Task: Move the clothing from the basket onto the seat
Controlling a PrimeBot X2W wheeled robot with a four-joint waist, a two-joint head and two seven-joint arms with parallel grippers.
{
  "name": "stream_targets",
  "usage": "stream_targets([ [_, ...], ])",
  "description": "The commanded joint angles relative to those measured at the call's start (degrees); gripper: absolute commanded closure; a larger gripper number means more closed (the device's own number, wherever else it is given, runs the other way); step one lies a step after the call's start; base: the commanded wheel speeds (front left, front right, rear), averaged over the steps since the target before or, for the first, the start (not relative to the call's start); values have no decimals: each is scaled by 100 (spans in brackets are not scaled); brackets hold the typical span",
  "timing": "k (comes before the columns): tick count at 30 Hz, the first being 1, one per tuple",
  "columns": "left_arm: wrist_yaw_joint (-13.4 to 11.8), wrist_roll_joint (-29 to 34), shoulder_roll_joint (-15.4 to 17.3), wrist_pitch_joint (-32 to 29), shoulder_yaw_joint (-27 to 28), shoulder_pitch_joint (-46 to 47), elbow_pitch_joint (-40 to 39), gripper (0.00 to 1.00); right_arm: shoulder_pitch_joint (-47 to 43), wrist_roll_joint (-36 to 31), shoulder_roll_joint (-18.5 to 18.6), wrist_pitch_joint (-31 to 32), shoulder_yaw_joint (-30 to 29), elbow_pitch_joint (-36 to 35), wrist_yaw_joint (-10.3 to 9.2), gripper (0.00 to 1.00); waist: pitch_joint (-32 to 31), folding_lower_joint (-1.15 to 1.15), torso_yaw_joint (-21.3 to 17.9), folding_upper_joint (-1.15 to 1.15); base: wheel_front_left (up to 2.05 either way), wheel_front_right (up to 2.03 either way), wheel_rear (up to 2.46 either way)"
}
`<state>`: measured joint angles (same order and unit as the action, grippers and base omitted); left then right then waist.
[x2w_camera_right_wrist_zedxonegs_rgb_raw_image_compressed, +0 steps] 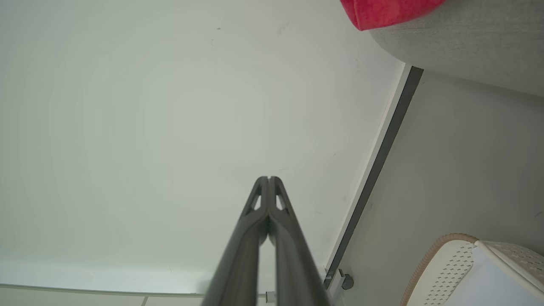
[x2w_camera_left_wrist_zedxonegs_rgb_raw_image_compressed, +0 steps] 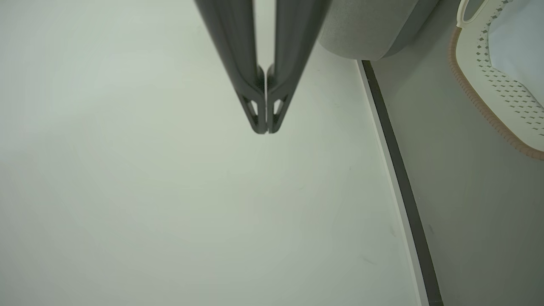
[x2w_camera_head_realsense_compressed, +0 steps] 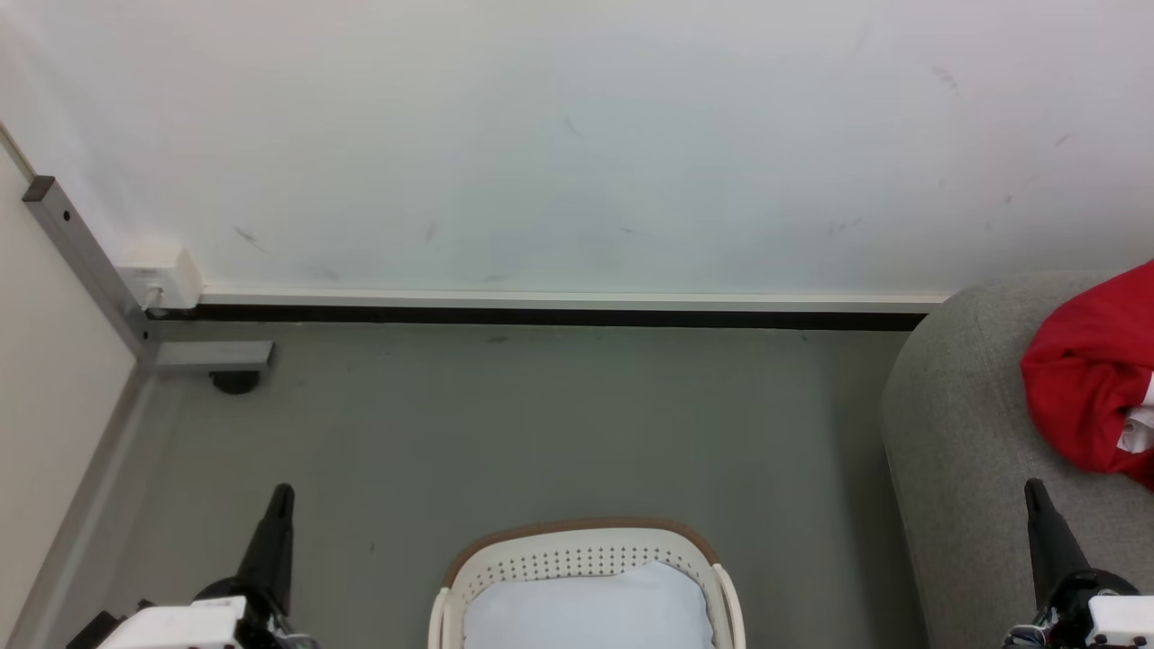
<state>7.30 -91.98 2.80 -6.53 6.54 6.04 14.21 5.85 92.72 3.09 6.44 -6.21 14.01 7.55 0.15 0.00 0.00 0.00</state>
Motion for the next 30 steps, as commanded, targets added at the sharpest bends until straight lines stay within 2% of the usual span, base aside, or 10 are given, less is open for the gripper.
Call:
stream_targets([
  [1,36,-74,9,-26,18,48,-16,100,76,-18,-4,-2,-26,17,-12,100,0,0,0,0,0,0,0],
  [30,37,-75,9,-25,17,48,-17,100,78,-32,-12,11,-37,17,-12,100,0,0,0,0,0,0,0],
])
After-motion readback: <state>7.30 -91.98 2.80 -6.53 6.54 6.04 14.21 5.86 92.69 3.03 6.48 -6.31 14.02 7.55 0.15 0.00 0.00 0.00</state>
